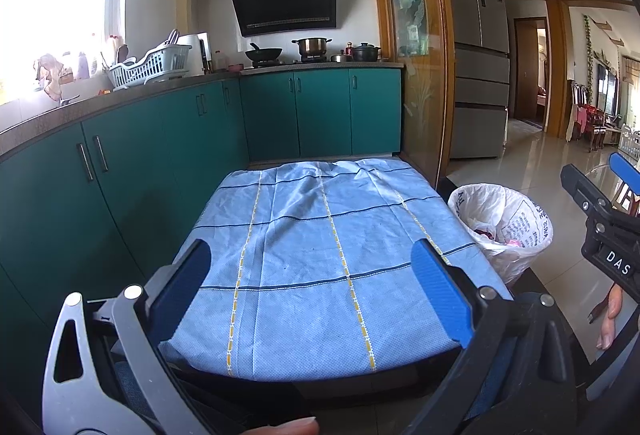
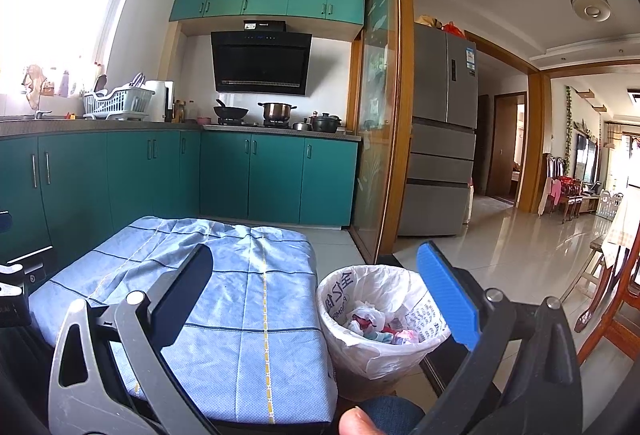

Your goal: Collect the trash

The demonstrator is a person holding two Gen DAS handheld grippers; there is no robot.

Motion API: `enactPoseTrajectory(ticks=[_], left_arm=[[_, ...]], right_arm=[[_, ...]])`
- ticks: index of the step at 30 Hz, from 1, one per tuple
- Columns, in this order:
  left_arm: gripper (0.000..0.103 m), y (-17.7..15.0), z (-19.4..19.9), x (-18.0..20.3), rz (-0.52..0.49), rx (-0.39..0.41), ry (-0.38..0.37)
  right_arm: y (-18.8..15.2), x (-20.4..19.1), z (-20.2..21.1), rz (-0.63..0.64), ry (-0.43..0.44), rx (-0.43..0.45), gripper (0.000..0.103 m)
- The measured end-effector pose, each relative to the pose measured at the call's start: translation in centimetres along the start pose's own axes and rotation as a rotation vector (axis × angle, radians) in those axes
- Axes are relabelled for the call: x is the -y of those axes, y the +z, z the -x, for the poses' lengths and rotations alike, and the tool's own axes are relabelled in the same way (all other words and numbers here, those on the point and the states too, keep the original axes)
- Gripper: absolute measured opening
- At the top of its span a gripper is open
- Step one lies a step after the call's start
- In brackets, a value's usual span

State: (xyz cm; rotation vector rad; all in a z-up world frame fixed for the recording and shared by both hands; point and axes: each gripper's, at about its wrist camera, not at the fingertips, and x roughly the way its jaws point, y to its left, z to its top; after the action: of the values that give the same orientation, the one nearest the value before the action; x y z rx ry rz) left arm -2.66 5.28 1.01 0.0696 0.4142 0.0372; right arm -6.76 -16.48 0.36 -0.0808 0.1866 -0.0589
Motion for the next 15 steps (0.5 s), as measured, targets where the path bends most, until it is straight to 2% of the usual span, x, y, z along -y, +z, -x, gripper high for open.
enactPoseTrajectory(ticks=[15], left_arm=[[0.1,0.0,-1.1,-0.3,0.008,-0.024,-0.013]], right_arm=[[0.6,-0.6,-0.6,0.003,0.01,-0.008,0.1]])
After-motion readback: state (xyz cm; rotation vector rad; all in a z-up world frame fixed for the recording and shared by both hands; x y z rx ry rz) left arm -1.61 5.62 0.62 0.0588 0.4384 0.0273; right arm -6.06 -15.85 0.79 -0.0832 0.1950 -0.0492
